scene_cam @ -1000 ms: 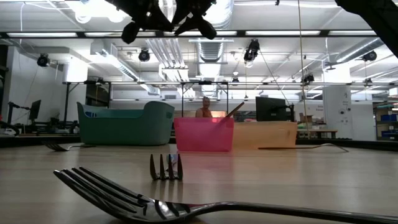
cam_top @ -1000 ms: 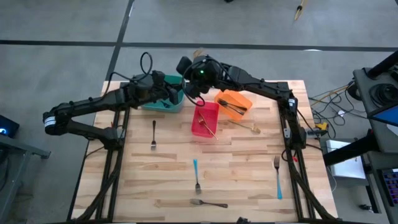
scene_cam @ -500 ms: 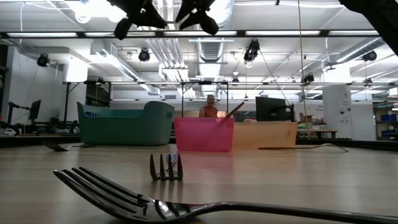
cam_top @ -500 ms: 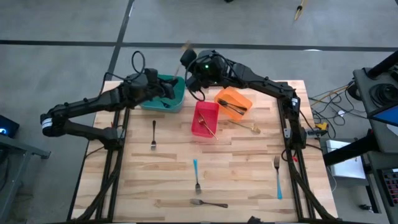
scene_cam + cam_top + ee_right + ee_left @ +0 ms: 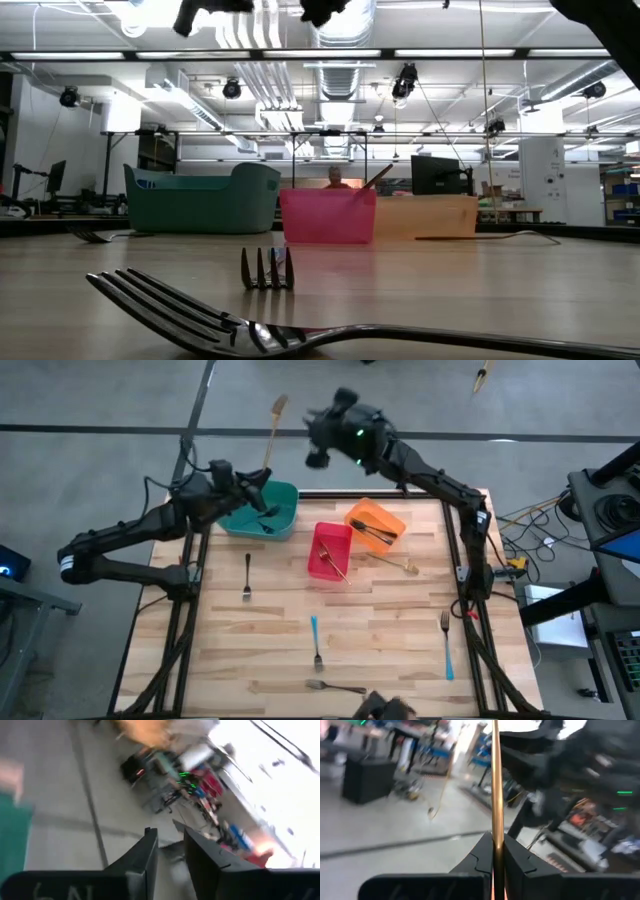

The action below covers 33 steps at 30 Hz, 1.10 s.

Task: Sort silverware by color (type)
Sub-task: Put the golden fork into the red bin

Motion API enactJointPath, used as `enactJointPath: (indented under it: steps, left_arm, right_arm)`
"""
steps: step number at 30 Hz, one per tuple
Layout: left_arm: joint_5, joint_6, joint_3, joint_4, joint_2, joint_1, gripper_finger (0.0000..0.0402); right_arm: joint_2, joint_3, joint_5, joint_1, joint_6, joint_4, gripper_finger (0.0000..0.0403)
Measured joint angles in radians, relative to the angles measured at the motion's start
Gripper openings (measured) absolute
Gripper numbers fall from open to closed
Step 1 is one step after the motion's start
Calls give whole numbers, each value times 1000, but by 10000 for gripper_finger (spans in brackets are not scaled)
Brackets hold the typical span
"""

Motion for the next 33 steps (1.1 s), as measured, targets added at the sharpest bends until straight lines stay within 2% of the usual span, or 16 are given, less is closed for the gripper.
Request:
enactJointPath:
  steps: [2,3,5,8,10,11,14,18,21,28,33]
  left_arm:
    - [1,45,0,39,-16,-29,0]
    - [4,64,0,56,-24,-47,0]
    - [4,99,0,82,-37,-86,0]
    - [4,132,0,111,-46,-144,0]
    - [4,139,0,119,-44,-181,0]
    - [4,139,0,121,-40,-199,0]
    - [5,144,0,143,-27,-256,0]
    - [57,205,0,187,-24,-340,1]
    - [59,252,-2,184,-42,-404,2]
    - [75,324,-2,148,-107,-500,2]
    - [108,334,-49,141,-161,-571,2]
  right_arm:
    - [-11,0,-52,-33,169,67,77]
    - [-15,2,-112,-53,256,91,74]
    - [-20,2,-305,-98,432,142,69]
    - [-10,2,-651,-165,666,264,64]
    - [8,2,-816,-195,796,350,63]
    - [17,2,-864,-204,854,382,63]
    - [40,2,-929,-213,975,414,66]
    - [46,1,-1021,-213,1026,374,70]
    - [45,2,-1074,-198,1083,374,69]
    - [37,2,-1073,-137,1169,365,58]
    - [17,2,-1072,-89,1122,286,58]
